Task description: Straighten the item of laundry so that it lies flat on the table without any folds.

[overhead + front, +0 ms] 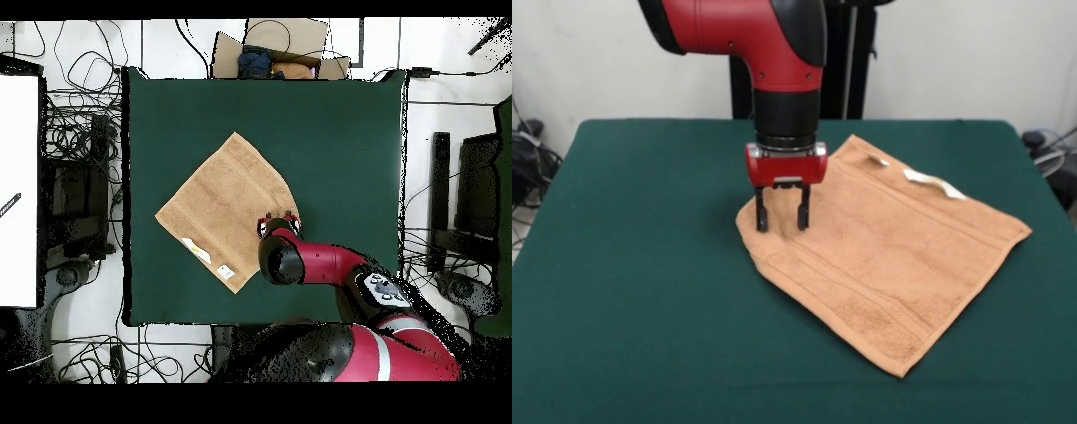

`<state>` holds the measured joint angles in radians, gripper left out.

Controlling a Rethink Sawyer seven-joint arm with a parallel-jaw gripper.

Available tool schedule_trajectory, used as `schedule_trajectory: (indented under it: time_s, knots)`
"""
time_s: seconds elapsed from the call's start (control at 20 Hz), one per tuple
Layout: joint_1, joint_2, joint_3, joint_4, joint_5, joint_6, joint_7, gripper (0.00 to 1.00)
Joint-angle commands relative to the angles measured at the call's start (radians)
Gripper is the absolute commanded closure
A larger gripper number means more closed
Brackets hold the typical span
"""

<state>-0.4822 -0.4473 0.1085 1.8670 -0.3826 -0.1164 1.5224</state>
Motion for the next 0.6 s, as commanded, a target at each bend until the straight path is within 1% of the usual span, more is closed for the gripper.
schedule_trajectory:
  time_s: [0.05, 0.35, 0.45, 0.6]
  knots:
    - [0.027, 0.025, -0.004, -0.011, -0.013, -0.03, 0.152, 0.0]
    - [0.023, 0.015, 0.002, -0.009, -0.009, -0.015, 0.151, 0.0]
    - [0.02, 0.018, 0.003, -0.016, -0.007, 0.01, 0.143, 0.0]
    - [0.003, 0.073, 0.008, -0.032, -0.003, 0.056, 0.128, 0.0]
